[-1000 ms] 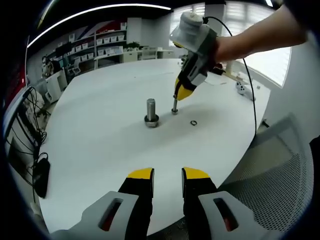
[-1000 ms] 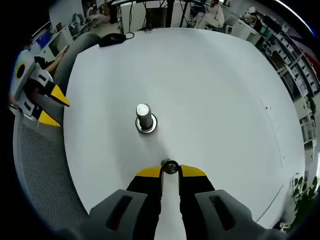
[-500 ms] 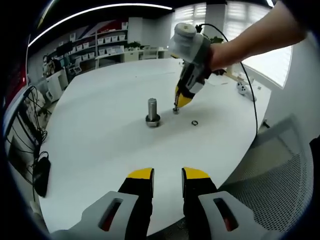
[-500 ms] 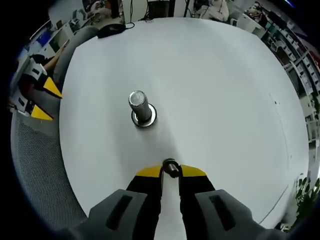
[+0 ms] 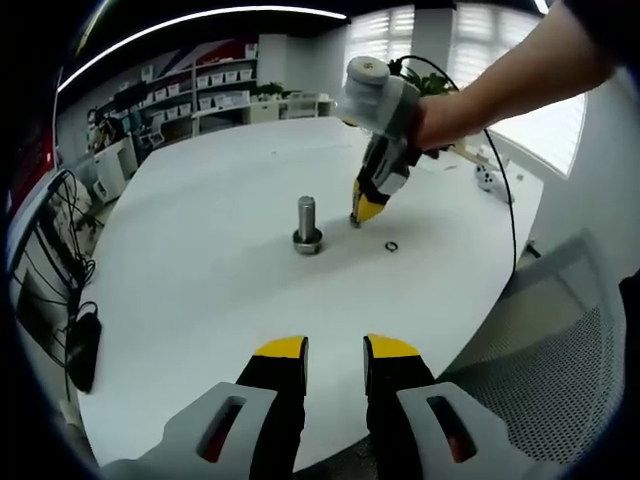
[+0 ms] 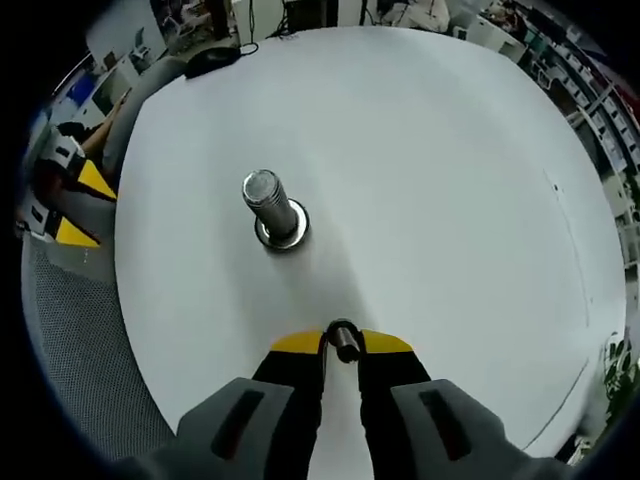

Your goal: Place the washer onto the threaded stud by aligning its center hole with the stud, sliding it down to the base, and recovering from edge contact or off-axis alignment until the washer reaches the visible bottom stop.

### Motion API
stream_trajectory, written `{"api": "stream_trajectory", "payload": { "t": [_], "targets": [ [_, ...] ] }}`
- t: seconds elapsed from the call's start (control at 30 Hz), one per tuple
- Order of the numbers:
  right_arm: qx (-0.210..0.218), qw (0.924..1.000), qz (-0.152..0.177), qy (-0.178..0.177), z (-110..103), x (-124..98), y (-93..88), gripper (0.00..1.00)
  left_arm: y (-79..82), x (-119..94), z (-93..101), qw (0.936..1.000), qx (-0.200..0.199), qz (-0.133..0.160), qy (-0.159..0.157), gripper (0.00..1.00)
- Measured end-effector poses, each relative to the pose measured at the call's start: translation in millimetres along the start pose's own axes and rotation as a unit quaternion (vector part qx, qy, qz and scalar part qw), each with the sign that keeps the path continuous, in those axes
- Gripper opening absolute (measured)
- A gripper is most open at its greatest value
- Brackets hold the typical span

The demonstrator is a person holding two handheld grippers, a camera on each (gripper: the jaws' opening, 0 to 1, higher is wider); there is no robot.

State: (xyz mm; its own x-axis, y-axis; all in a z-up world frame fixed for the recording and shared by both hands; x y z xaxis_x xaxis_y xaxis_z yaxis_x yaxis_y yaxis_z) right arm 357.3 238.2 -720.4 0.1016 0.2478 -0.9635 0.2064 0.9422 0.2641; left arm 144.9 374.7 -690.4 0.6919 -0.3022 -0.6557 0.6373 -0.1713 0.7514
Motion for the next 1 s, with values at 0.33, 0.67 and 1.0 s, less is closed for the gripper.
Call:
{"api": "stream_trajectory", "payload": {
  "t": [0.33, 0.67, 1.0],
  "targets": [
    [-0.005, 1.0000, 0.003, -0.004, 1, -1, -1.8, 0.16, -0.4, 0, 0.5, 1.0000, 0.001, -0.003, 0.000, 0.20],
    [0.000, 0.9999, 0.007, -0.010, 3, -6, -8.4, 0.19, -0.6, 1, 0.7, 1.0000, 0.001, -0.004, -0.001, 0.20],
    [0.013, 0.9999, 0.000, -0.010, -1, -7, -25.7, 0.23, -0.3, 0, 1.1, 1.0000, 0.002, -0.003, -0.003, 0.20]
  ]
}}
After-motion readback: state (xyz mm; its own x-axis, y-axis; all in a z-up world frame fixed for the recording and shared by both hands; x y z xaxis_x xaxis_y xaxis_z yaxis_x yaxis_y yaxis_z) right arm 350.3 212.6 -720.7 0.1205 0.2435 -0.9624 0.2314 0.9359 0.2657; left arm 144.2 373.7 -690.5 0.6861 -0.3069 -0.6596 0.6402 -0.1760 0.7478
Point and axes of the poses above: the point that each gripper's makers call its tool centre point, and the gripper's own axes: x roughly forward along the fingers, z roughly to its right, y roughly out of its top, the point moved 7 cm from there along -x, roughly backward along the fingers, and after that the axes turned 1 degree about x, right-handed, at the moved point
